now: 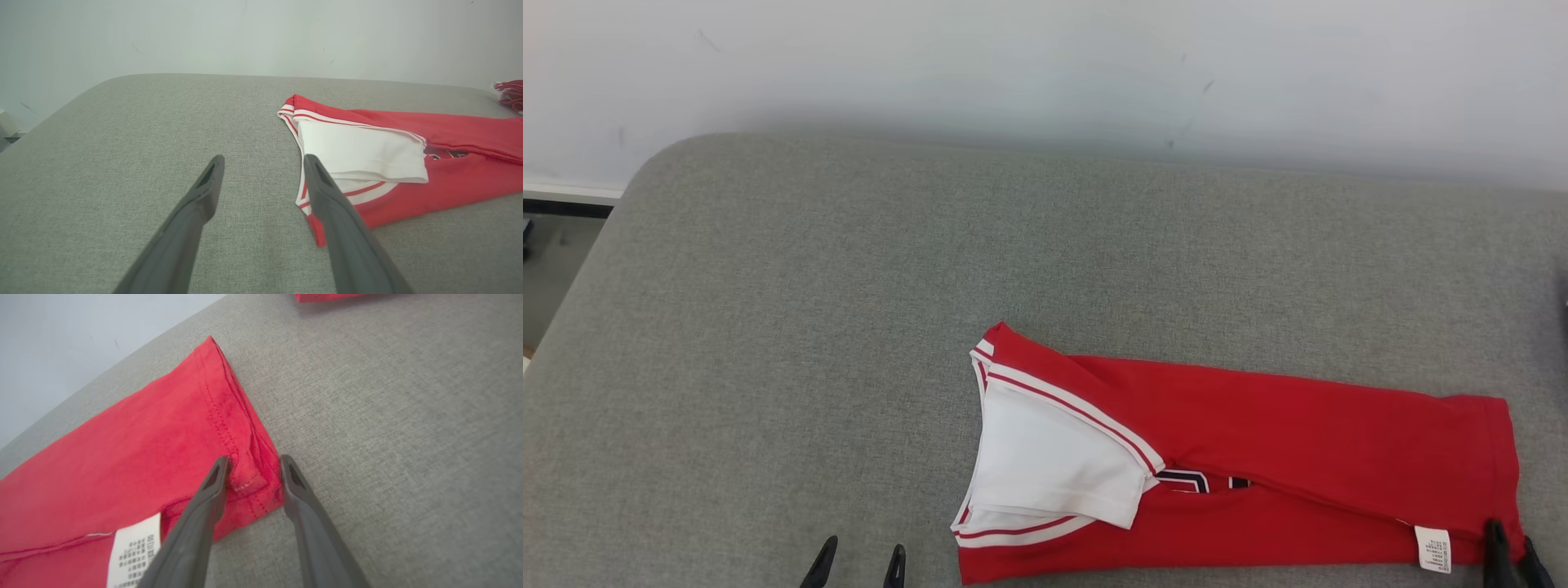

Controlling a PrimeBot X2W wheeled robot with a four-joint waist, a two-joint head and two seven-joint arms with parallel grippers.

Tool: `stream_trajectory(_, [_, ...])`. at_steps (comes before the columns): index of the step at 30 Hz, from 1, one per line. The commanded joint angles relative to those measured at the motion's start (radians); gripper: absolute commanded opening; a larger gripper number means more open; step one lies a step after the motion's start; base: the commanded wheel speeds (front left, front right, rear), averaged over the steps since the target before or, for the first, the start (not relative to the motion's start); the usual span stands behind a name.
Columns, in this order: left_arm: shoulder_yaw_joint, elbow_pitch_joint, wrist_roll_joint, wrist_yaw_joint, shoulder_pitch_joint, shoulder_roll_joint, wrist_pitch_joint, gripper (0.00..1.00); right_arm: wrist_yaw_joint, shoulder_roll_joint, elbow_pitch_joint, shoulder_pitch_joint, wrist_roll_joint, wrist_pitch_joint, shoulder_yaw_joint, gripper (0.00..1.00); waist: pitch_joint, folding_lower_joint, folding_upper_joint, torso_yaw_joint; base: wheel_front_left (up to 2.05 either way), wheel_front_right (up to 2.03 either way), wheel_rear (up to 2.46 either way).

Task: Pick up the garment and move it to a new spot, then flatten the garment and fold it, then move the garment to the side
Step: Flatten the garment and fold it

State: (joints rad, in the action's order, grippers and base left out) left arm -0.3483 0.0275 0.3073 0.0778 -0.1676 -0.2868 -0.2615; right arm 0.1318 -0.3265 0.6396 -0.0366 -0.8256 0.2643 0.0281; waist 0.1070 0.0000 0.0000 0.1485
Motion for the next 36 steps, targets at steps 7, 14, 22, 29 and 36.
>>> stream_trajectory(7, [0.030, -0.016, -0.031, -0.033, -0.015, 0.028, -0.003, 1.00, -0.003, 0.013, 0.018, -0.012, 0.020, -0.001, 0.017, 0.00, 0.010, 0.0000, 0.0000, -0.005, 0.00, 0.00, 0.00])
stream_trajectory(14, [0.056, -0.020, -0.055, -0.059, -0.004, 0.046, -0.003, 1.00, -0.003, -0.014, -0.025, -0.014, 0.039, 0.000, 0.077, 0.00, 0.019, 0.0000, 0.0000, -0.038, 0.00, 0.00, 0.00])
stream_trajectory(22, [0.079, -0.028, -0.073, -0.081, 0.000, 0.062, -0.003, 1.00, -0.003, -0.060, -0.097, -0.008, 0.079, 0.000, 0.111, 0.00, 0.025, 0.0000, 0.0000, -0.074, 0.00, 0.00, 0.00])
stream_trajectory(29, [0.092, -0.043, -0.087, -0.100, 0.001, 0.082, -0.003, 1.00, -0.003, -0.066, -0.309, 0.011, 0.132, 0.000, 0.019, 0.00, 0.018, 0.0000, 0.0000, -0.084, 0.00, 0.00, 0.00])
stream_trajectory(36, [0.092, -0.061, -0.096, -0.112, 0.005, 0.099, -0.003, 1.00, -0.003, -0.049, -0.472, -0.014, 0.184, -0.045, -0.078, 0.00, 0.006, 0.0000, 0.0000, -0.081, 0.00, 0.00, 0.00])
